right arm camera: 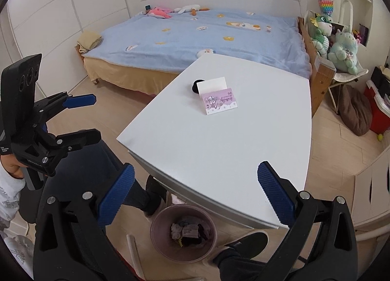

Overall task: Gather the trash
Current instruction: 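Move both grippers back over the table toward the black ring and pink card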

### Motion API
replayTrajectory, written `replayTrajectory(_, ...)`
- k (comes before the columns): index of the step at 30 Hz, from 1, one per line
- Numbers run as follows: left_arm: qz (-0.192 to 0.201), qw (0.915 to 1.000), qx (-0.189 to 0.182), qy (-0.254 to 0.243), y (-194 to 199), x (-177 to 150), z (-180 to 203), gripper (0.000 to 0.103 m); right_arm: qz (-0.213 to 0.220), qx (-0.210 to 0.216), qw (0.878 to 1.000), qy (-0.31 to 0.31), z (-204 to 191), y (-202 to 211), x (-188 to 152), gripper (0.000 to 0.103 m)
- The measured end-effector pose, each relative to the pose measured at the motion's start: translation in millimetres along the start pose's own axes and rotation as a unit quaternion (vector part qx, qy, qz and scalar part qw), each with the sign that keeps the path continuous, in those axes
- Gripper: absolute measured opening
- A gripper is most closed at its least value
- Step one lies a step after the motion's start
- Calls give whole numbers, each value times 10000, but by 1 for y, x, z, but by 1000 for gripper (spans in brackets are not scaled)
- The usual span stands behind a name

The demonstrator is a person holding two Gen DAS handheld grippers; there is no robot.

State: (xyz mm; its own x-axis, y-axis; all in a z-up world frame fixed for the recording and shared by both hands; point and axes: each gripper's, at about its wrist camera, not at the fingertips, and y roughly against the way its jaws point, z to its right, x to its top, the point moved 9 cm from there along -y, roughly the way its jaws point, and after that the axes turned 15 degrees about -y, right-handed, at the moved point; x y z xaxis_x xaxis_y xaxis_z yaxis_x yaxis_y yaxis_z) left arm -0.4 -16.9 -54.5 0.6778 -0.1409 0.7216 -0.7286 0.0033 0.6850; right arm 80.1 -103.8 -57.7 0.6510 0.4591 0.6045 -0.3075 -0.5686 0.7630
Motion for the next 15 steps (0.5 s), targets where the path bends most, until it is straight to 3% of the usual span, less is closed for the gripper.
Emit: replayTrajectory(15, -24, 9999, 123, 9, -10, 12, -21, 95, -487, -175, 9952, 827, -10, -80, 67, 99)
